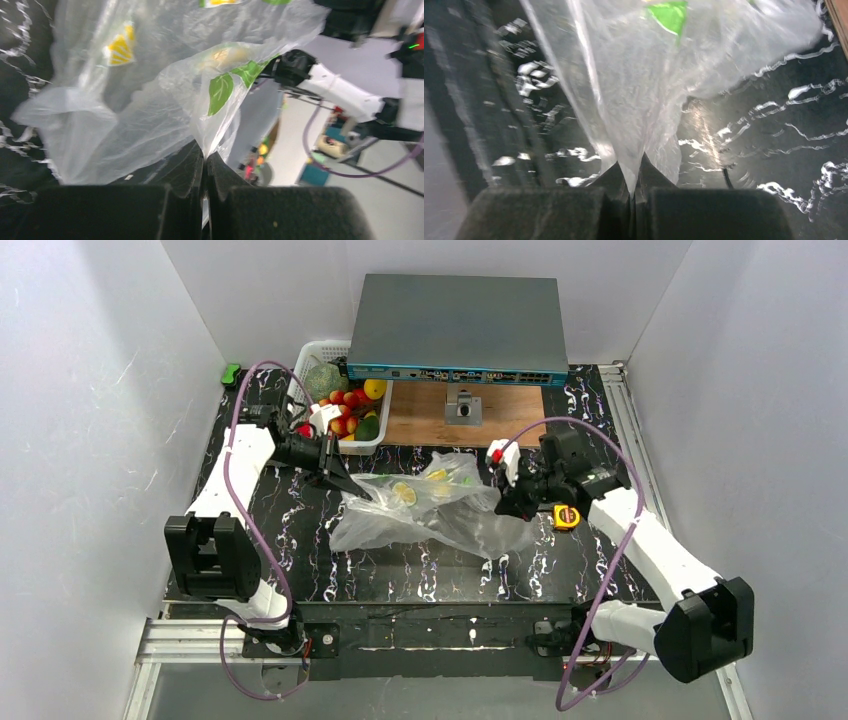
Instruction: Place the fake fruits into the plastic bag and tie a complex knot
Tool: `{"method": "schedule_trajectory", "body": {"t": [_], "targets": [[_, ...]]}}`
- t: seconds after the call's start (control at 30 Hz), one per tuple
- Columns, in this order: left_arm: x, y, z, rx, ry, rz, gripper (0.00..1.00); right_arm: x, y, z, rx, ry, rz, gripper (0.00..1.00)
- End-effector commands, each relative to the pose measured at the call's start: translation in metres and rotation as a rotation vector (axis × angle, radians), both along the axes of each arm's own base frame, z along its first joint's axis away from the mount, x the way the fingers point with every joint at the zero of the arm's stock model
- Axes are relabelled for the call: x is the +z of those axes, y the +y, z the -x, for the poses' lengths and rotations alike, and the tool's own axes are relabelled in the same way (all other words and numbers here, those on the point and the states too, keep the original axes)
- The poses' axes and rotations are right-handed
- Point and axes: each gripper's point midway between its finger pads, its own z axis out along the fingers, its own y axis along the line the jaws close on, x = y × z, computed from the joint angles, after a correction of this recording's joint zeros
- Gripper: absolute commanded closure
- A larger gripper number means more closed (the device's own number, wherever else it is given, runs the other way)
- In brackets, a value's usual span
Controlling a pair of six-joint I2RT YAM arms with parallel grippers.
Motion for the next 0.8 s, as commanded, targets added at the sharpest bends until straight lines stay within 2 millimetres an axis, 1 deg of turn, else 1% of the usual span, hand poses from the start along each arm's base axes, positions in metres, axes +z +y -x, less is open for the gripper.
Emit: {"method": "schedule_trajectory", "body": {"t": [0.0, 0.07, 0.13, 0.17, 0.2, 0.27, 0.33, 0.37, 0.4, 0.43, 0.47, 0.5, 0.57, 0.63, 0.67, 0.77], "targets": [[0.0, 0.027, -0.013, -0.129, -0.229, -0.161, 0.87, 0.082, 0.021, 0.062, 0.044, 0.282, -0.232, 0.99], [-0.003, 0.035, -0.018, -0.179, -0.306, -0.211, 0.74, 0.117, 0.028, 0.085, 0.024, 0.412, -0.333, 0.99], [0.005, 0.038, -0.022, -0.231, -0.418, -0.225, 0.55, 0.139, 0.031, 0.1, -0.021, 0.526, -0.4, 0.99], [0.014, 0.038, -0.027, -0.234, -0.488, -0.233, 0.44, 0.146, 0.032, 0.105, -0.081, 0.608, -0.418, 0.99], [0.026, 0.036, -0.029, -0.242, -0.554, -0.222, 0.36, 0.149, 0.032, 0.107, -0.119, 0.648, -0.427, 0.99], [0.069, 0.024, -0.03, -0.242, -0.714, -0.154, 0.29, 0.153, 0.033, 0.11, -0.189, 0.742, -0.455, 0.99], [0.115, 0.01, -0.02, -0.255, -0.876, -0.063, 0.23, 0.157, 0.036, 0.111, -0.234, 0.845, -0.492, 0.99], [0.135, 0.002, -0.013, -0.27, -0.961, -0.025, 0.21, 0.16, 0.038, 0.109, -0.251, 0.895, -0.513, 0.99], [0.149, -0.006, -0.004, -0.293, -1.036, 0.0, 0.21, 0.163, 0.039, 0.106, -0.265, 0.949, -0.536, 0.99], [0.16, -0.016, 0.007, -0.328, -1.111, 0.013, 0.21, 0.166, 0.041, 0.104, -0.274, 0.999, -0.554, 0.99], [0.167, -0.024, 0.022, -0.375, -1.189, 0.017, 0.22, 0.169, 0.042, 0.102, -0.278, 1.037, -0.569, 0.99], [0.169, -0.034, 0.037, -0.436, -1.246, 0.024, 0.23, 0.172, 0.043, 0.101, -0.279, 1.073, -0.582, 0.99], [0.164, -0.051, 0.061, -0.549, -1.3, 0.04, 0.3, 0.18, 0.045, 0.1, -0.262, 1.096, -0.603, 0.99], [0.153, -0.066, 0.073, -0.63, -1.291, 0.043, 0.4, 0.189, 0.045, 0.102, -0.24, 1.095, -0.613, 0.99], [0.145, -0.072, 0.075, -0.677, -1.283, 0.035, 0.44, 0.192, 0.045, 0.103, -0.231, 1.094, -0.615, 0.99], [0.122, -0.087, 0.071, -0.793, -1.284, -0.01, 0.55, 0.201, 0.043, 0.11, -0.189, 1.107, -0.612, 0.99]]}}
